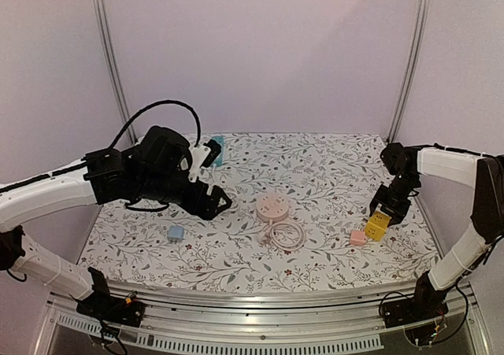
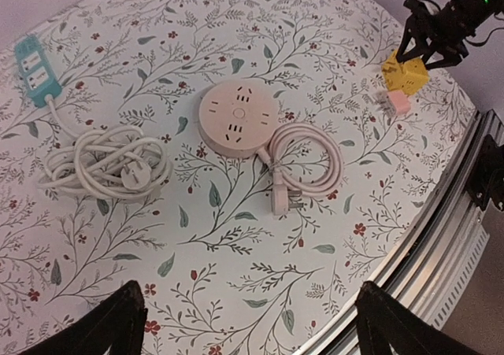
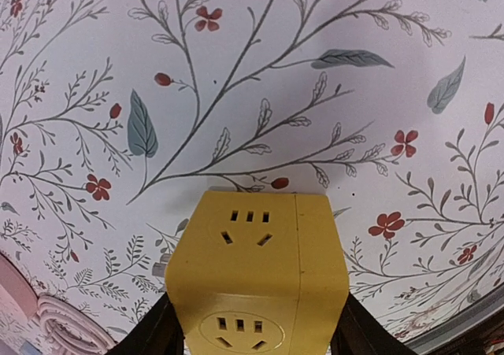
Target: Insert the plug
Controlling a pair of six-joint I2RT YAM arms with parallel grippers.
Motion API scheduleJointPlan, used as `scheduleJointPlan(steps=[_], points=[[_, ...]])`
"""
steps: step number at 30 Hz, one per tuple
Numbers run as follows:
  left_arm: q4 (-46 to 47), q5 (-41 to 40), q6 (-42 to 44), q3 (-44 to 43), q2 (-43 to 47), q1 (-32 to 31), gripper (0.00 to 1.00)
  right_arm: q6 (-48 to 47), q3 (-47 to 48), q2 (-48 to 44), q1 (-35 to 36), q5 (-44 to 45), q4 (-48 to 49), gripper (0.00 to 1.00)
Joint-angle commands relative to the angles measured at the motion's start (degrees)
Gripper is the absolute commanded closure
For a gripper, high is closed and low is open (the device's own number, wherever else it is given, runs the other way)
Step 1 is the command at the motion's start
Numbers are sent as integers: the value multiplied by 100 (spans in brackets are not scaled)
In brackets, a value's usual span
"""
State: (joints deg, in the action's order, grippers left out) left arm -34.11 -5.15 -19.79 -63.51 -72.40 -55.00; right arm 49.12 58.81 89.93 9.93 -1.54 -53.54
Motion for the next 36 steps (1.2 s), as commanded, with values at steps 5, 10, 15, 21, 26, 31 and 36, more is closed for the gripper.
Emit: scheduleJointPlan(steps=[5, 10, 15, 21, 26, 31, 36], points=[[-114, 199, 251, -402, -193, -46, 8, -419, 373, -136, -38, -85, 23, 58], [-38, 183, 514, -337, -93, -46, 7, -997, 972, -136, -21, -479, 128, 64], [444, 205, 883, -76, 272, -46, 5, -1422, 1485, -154, 131, -1063, 304, 65], [610, 50, 1592, -18, 489, -46, 3, -1774, 2125, -145, 633, -1441, 371, 66], [696, 344, 2417, 75, 644, -46, 3, -2019, 2528, -150, 1060, -1732, 501, 66], [596, 367, 3177, 104, 759, -46, 2, -2105, 2792, -151, 1311, -1909, 617, 67], [574, 468, 3344, 125, 831, -37, 1, -2163, 2816, -168, 1524, -1992, 661, 68]])
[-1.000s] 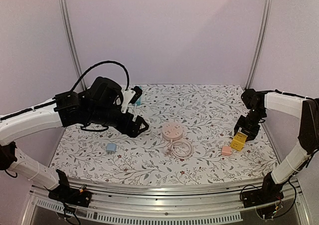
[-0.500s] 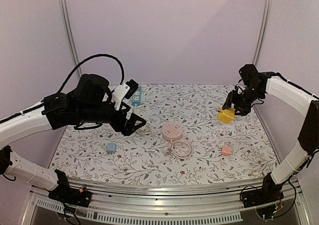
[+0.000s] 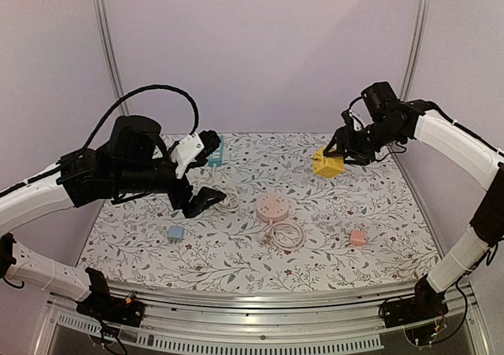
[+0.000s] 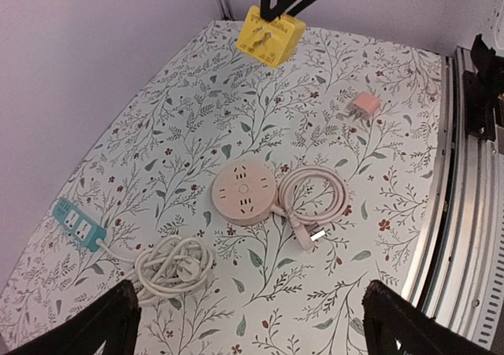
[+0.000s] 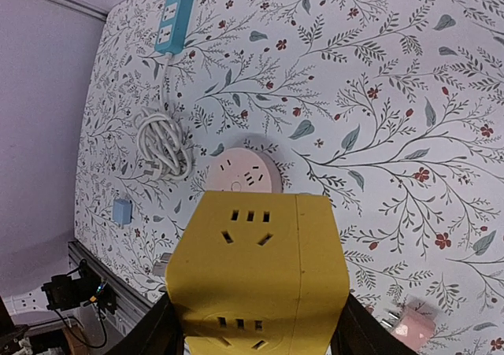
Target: Insert the plug
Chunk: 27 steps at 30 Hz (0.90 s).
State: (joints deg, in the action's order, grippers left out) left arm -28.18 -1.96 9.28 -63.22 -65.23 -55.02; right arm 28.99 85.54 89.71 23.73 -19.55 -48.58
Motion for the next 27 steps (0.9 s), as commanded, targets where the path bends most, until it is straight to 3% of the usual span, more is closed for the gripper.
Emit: scheduleJointPlan(steps=[1, 18, 27], points=[[-5, 295, 471, 106, 119, -30, 1, -156, 133, -155, 197, -194, 172, 68], [217, 1534, 1638, -135, -202, -26, 1, -348, 253, -156, 877, -1039, 485, 68], [854, 1079, 1641, -622, -1164, -52, 1, -260, 244, -107, 1132, -1152, 647, 68]])
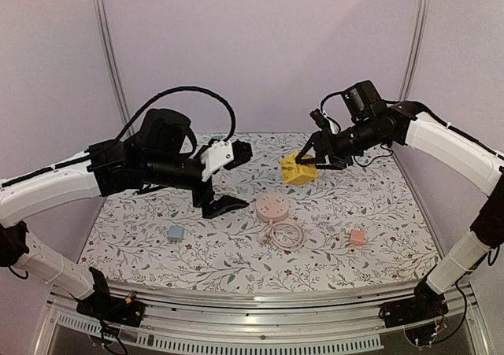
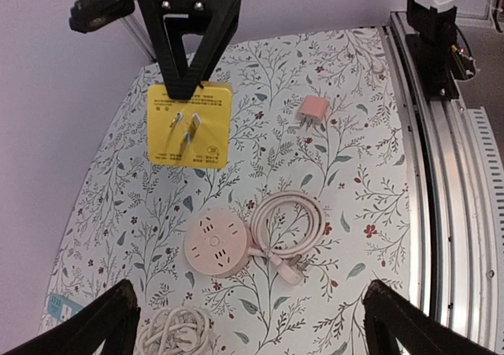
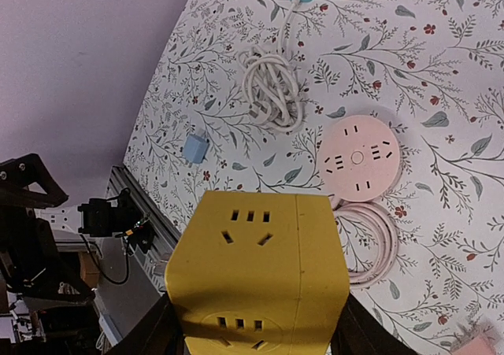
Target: Insert the plug
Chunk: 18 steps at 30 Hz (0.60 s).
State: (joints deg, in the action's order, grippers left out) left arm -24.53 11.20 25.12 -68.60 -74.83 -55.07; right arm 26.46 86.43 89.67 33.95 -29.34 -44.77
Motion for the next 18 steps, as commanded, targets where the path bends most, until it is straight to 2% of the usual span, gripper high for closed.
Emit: scheduleJointPlan(steps=[1, 6, 10, 15, 18], points=[[568, -263, 55, -90, -236, -48, 0, 12, 155, -87, 111, -194, 292, 68], [940, -234, 94, -48, -508, -48, 1, 93, 143, -5, 136, -422, 310, 68], [773, -267, 211, -376, -805, -45, 1, 169, 144, 33, 154, -489, 452, 68], [972, -316, 229, -383, -832, -48, 1, 279, 251, 63, 224, -508, 490, 68], [1069, -254, 275, -340, -768, -48, 4, 331, 297, 60, 306, -428, 487, 68]])
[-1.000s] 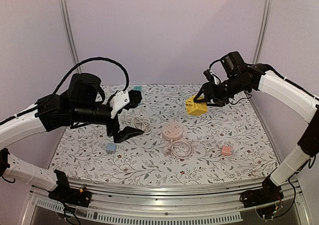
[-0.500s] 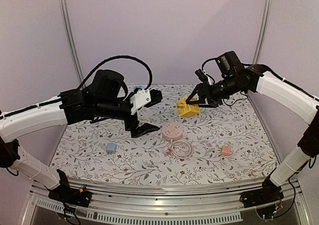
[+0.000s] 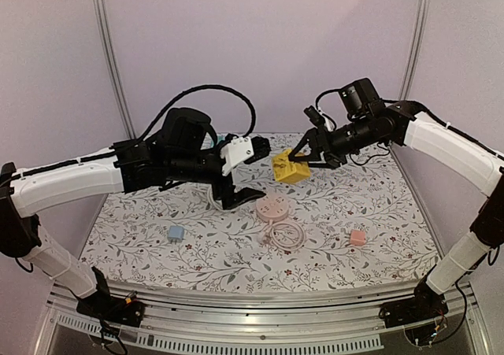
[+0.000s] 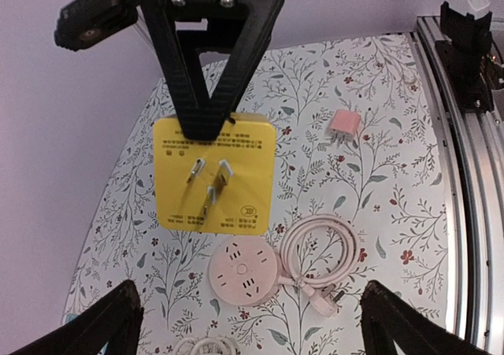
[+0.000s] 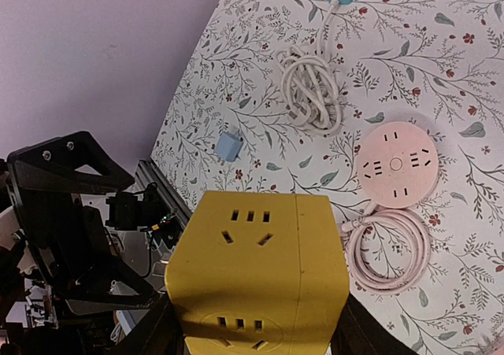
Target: Insert the plug
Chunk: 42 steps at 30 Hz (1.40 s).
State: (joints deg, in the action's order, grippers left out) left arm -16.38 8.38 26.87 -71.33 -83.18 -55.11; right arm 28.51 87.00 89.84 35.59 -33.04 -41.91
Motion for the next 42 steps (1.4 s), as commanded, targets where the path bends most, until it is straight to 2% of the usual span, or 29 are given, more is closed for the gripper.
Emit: scheduleJointPlan(steps=[1, 7, 13, 30, 37, 40, 42], points=[[329, 30, 134, -39, 98, -43, 4, 155, 271, 46, 168, -21, 182, 68], [711, 153, 38, 124, 108, -57, 4, 318, 402, 35, 277, 113, 180, 68], [895, -169, 87, 62, 10, -146, 4, 339, 300, 9, 410, 187, 154, 68], [837, -261, 217, -427, -668, -163, 12, 418, 271, 25, 557, 192, 159, 68], [902, -270, 298, -518, -866, -163, 30, 452, 320, 48, 584, 184, 131, 68], [962, -216, 333, -497, -876, -161, 45, 471, 388, 85, 614, 199, 78, 68], [974, -186, 324, -504, -876, -160, 62, 479, 418, 119, 640, 226, 64, 68]])
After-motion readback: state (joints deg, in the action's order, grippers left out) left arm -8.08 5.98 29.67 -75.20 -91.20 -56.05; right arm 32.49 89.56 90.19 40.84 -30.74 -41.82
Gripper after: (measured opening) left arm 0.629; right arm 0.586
